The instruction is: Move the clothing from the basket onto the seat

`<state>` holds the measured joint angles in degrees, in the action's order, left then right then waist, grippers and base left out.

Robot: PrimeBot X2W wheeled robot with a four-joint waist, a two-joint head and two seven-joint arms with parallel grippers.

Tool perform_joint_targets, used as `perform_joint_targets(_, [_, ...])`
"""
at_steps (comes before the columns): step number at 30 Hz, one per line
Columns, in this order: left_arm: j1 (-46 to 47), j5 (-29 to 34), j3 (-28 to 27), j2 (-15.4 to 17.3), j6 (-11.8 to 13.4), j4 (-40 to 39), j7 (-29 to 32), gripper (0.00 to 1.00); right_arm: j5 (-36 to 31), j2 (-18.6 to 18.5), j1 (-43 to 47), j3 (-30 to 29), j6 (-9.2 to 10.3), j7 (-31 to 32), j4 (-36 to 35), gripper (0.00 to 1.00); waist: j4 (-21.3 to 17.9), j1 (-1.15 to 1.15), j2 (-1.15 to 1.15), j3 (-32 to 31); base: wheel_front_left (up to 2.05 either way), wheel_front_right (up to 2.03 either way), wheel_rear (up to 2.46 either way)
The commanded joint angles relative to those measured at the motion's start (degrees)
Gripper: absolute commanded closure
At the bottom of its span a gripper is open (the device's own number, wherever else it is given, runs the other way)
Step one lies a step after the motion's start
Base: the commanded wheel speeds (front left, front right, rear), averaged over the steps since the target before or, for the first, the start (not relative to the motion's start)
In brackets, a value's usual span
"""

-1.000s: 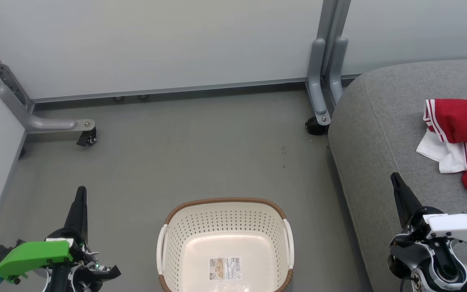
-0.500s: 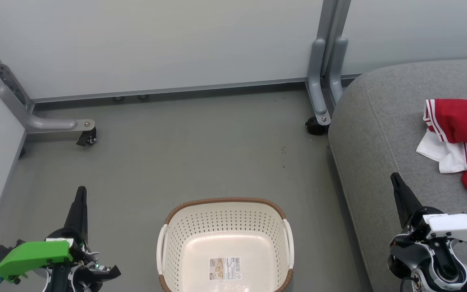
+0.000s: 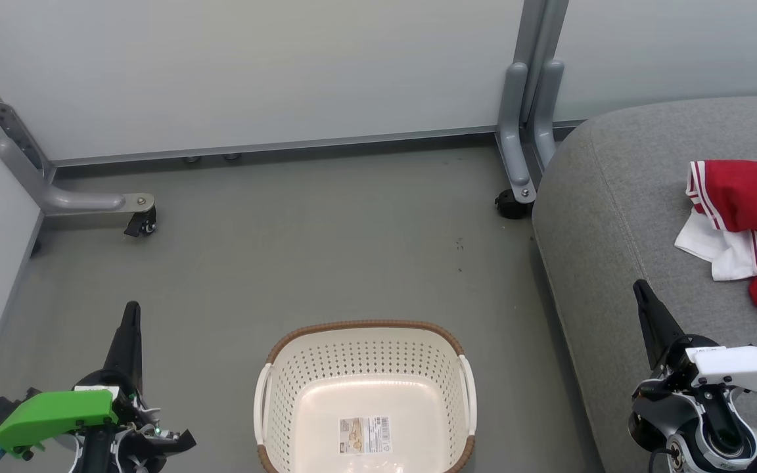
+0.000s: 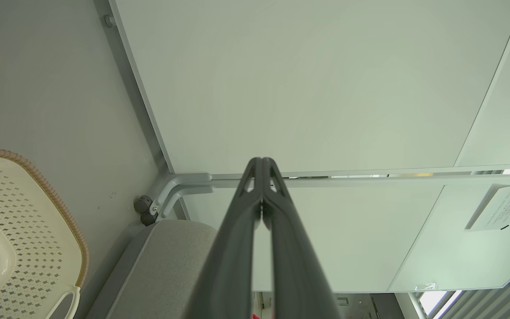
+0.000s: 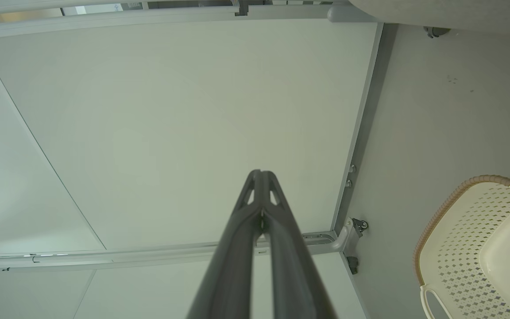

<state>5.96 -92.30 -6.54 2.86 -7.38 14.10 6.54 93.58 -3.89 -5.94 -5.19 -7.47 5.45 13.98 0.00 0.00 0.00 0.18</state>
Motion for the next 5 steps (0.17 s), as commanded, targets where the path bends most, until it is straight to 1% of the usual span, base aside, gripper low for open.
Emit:
perform_joint_targets(1, [0.62,-0.20,-0.12,0.01,-0.25,-0.10,0.20,1.00,-0.26,0.17,-0.42,-0.22,-0.04,0.14,0.14,1.00,0.00,0.00,0.00,0.00,0.00,0.00,0.00])
perform_joint_targets(5, [0.62,-0.20,-0.12,0.01,-0.25,-0.10,0.20,1.00,-0.35,0.21,-0.43,-0.29,-0.04,0.22,0.14,1.00,0.00,0.00,0.00,0.00,0.00,0.00,0.00])
